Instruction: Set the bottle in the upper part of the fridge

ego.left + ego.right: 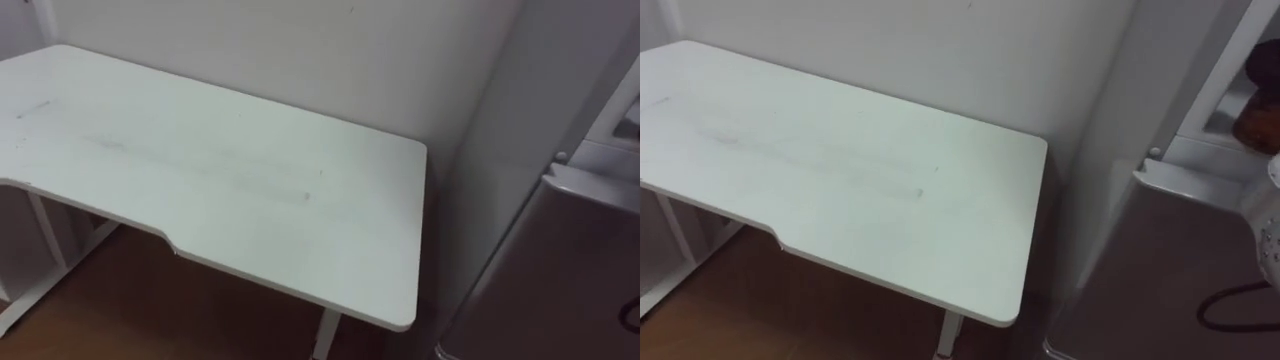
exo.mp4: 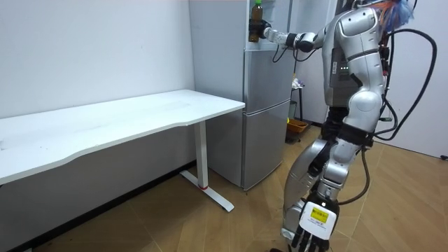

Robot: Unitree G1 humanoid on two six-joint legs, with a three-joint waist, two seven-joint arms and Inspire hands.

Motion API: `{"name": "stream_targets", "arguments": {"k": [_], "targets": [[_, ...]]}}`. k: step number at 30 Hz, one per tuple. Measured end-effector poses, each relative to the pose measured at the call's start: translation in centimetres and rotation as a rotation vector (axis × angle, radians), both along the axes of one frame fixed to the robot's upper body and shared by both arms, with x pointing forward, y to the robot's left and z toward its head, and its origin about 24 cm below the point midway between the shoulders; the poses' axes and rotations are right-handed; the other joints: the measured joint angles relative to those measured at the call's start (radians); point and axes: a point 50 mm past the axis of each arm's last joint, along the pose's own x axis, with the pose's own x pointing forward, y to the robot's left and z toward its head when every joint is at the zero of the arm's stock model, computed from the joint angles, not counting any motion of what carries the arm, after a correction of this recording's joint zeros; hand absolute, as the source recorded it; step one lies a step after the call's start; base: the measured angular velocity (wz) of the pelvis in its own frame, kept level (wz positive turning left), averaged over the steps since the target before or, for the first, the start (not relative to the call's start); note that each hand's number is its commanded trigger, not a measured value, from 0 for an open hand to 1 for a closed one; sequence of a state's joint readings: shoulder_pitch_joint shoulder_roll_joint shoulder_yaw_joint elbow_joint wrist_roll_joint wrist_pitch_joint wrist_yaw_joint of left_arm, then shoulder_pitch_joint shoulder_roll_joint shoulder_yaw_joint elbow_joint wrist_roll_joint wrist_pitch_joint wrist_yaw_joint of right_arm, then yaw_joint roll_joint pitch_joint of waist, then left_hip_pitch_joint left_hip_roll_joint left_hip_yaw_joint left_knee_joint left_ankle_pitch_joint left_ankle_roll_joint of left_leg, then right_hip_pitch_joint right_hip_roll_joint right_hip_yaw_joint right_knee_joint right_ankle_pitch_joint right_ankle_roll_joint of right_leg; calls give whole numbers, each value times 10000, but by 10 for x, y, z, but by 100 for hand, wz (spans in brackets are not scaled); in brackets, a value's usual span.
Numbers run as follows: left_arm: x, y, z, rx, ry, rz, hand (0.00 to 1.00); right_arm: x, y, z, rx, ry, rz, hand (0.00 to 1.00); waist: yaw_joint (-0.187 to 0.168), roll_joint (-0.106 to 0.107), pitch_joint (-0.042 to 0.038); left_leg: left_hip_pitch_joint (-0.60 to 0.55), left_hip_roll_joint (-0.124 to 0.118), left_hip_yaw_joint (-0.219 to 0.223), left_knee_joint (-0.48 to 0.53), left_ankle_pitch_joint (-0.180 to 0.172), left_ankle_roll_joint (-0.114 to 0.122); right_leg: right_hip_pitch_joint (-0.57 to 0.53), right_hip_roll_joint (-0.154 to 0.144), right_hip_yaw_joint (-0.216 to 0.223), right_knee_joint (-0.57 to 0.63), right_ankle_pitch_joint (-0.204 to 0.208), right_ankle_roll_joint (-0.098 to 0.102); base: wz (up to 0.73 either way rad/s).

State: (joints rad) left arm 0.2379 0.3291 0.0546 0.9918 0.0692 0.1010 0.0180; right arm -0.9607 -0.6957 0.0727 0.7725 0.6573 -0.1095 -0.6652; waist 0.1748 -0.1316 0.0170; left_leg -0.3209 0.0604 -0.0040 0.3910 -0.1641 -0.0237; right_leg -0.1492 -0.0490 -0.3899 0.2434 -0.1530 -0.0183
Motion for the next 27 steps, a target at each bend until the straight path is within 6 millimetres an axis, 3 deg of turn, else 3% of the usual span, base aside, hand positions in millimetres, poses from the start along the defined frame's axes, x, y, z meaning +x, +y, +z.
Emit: {"name": "stream_targets", "arguments": {"k": [18, 23, 27], "targets": [[3, -1, 0, 98, -92, 3, 0, -2, -4, 7, 80, -195, -1016, 100, -11, 104, 53, 4, -14, 2, -129, 75, -8, -43, -5, 27, -49, 5, -8, 0], [8, -1, 1, 102, -344, -104, 0, -1, -3, 12, 49, -311, -950, 100, -5, 154, -12, 51, -21, 27, -197, 84, -6, -13, -8, 25, -7, 19, -8, 0], [6, -1, 1, 68, -336, -94, 0, 0, -2, 13, -77, -195, -748, 100, 1, 165, -11, 198, -25, 76, -329, 105, -14, 84, -17, 30, -44, 12, -2, -1]]}}
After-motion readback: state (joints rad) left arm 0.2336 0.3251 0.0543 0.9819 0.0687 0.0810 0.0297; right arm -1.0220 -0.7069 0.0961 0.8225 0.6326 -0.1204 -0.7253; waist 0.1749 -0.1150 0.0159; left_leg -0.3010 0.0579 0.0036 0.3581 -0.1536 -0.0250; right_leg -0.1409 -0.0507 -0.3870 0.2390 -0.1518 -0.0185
